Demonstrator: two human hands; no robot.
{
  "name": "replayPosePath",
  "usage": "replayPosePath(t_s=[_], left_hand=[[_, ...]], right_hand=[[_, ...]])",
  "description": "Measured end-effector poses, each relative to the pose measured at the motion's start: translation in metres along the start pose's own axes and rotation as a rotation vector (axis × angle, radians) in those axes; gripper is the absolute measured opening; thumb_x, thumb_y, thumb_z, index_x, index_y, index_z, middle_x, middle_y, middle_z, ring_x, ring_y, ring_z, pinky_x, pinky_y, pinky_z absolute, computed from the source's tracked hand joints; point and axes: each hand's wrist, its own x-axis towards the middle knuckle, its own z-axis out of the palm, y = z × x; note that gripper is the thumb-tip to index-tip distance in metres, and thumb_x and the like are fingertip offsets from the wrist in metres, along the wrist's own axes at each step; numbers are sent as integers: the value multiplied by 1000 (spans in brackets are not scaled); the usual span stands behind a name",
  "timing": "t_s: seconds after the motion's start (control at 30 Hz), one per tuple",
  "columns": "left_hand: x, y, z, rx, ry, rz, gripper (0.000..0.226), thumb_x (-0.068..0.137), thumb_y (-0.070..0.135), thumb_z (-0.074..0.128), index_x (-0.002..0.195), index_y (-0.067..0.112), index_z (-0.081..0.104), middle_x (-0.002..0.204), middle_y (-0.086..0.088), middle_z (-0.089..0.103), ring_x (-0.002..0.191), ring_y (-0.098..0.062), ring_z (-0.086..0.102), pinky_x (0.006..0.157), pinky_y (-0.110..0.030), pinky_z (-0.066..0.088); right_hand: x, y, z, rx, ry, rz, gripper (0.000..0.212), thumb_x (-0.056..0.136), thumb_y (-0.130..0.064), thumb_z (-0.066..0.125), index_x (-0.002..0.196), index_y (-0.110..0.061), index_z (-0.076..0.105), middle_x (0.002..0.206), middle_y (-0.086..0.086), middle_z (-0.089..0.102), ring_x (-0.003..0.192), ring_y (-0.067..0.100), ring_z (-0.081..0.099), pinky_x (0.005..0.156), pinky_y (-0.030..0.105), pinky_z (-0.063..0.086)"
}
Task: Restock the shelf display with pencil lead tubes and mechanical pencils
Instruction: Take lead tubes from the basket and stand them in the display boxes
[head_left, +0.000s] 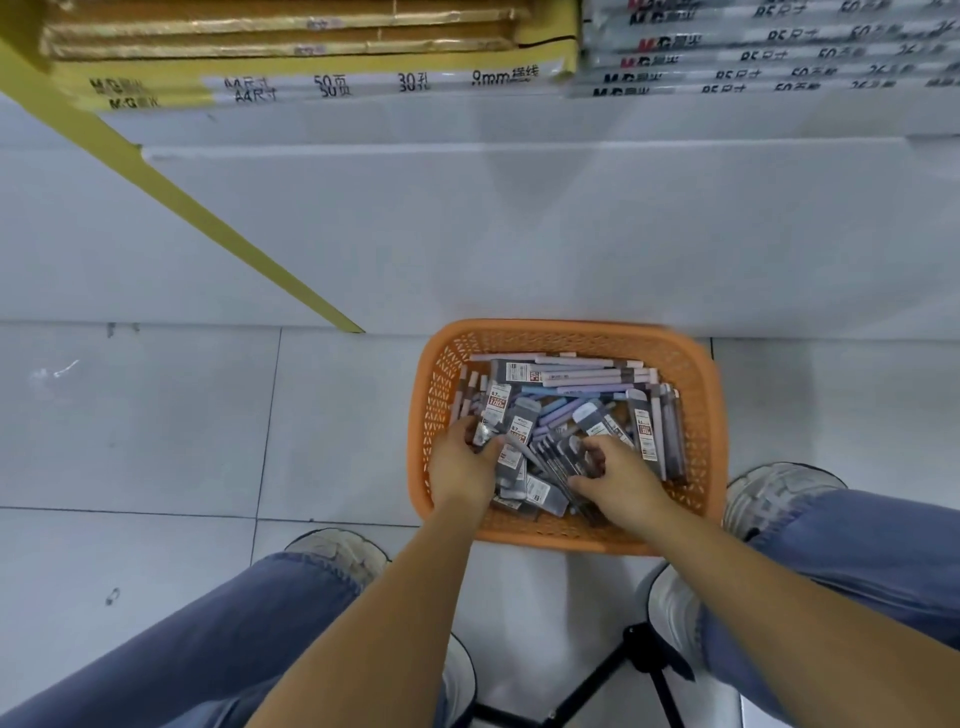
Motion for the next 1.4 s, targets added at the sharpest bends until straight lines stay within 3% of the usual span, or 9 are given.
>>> replayPosePath(t_s=[0.2,0.3,0.47,0.6,0.8,0.97,1.07,1.2,1.4], left_hand=[[14,6,7,-5,19,10,45,87,35,77,126,19,59,111,1,65,93,-14,64,81,-34,57],[19,9,7,22,-82,-31,44,86,38,77,120,18,57,92,9,63,78,-9,64,60,-25,49],[19,8,8,110,-119,-18,27,87,29,78,106,23,60,96,7,67,75,-8,63,52,-18,43],[12,5,12,164,-17,30,26,84,23,80,88,29,55,89,6,65,78,-13,63,59,-25,50],[4,5,21,206,-17,59,39,81,28,82,115,27,62,102,6,71,104,-21,63,88,-45,56],[5,8,22,191,-104,9,46,81,25,83,120,21,59,88,13,66,80,-9,64,65,-25,51],[4,12,22,190,-125,-25,36,83,22,80,109,25,55,76,17,57,64,1,54,51,-18,36],[3,7,20,130,-101,-20,29,86,15,77,94,27,52,75,18,56,65,3,53,52,-18,39],[-3,-10,10,91,-100,-61,27,85,16,79,99,25,58,79,17,59,66,5,54,52,-14,38]], right_hand=[[3,3,-7,171,-33,59,38,76,-17,82,90,-31,49,92,-15,58,84,0,54,62,18,39],[3,1,-11,283,-38,113,39,77,-18,81,103,-26,53,99,-10,63,88,7,60,67,25,48],[3,0,-17,329,-10,93,50,83,-19,77,125,-25,50,101,-13,59,85,1,56,59,20,45],[4,2,-17,349,16,88,52,82,-19,77,125,-27,50,102,-13,58,85,3,54,68,24,46],[3,5,-16,375,19,91,59,80,-20,79,130,-22,49,116,-3,64,98,14,61,72,23,47],[3,7,-15,375,26,108,64,80,-21,79,135,-20,47,123,-1,63,99,15,62,74,25,51],[1,6,-16,372,19,100,68,81,-22,78,139,-18,44,130,1,60,117,22,58,97,39,50],[-2,4,-20,385,-1,106,78,82,-25,78,146,-15,36,142,5,52,131,26,48,109,44,40],[-8,6,-20,368,-10,105,80,82,-27,77,148,-16,33,146,4,47,133,27,46,111,45,38]])
